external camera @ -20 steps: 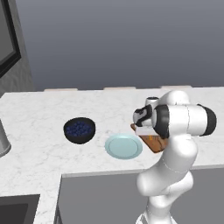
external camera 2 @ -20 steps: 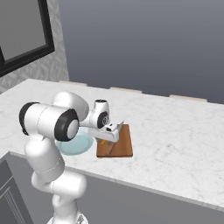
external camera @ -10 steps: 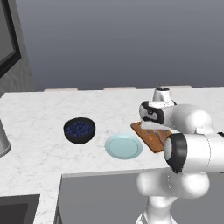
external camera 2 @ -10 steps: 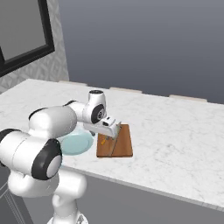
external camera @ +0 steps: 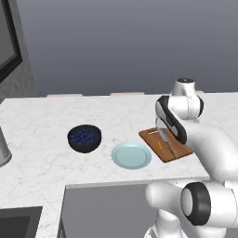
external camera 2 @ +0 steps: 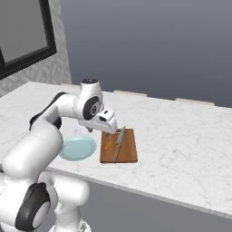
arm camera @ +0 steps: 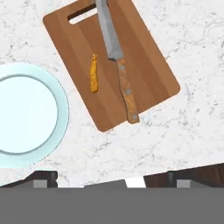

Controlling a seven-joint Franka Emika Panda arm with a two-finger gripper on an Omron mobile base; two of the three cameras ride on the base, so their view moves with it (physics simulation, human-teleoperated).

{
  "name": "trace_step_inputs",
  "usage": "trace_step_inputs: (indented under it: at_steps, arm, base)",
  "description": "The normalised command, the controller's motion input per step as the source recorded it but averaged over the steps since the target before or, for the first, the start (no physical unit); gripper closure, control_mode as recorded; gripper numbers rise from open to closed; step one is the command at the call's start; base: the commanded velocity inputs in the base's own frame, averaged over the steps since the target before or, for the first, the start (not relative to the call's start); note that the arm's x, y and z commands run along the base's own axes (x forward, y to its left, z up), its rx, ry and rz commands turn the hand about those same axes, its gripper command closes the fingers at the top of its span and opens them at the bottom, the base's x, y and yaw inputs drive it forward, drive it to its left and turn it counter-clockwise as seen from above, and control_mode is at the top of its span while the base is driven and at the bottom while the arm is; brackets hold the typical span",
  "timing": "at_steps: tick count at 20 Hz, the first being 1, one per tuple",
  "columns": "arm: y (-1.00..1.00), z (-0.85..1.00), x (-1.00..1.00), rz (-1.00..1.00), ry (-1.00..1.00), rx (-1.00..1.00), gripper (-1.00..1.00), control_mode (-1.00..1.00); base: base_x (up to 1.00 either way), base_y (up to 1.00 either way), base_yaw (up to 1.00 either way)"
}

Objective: Pick up the knife from the drawer and place it on the cutting board. Then place the meat from the plate to the cutting board.

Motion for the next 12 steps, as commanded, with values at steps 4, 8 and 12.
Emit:
trace_step_inputs:
  at_steps: [4, 8, 12]
  arm:
    - [0.0, 0.99, -0.49, 0.0, 0.0, 0.0, -1.0, -1.0]
    - [0.04, 0.54, -0.84, -0.05, -0.17, 0.0, -1.0, -1.0]
    - [0.13, 0.29, -0.98, -0.05, -0.42, 0.0, -1.0, -1.0]
  base:
    - [0.0, 0.0, 0.0]
    - [0.0, 0.0, 0.0]
    - [0.0, 0.0, 0.0]
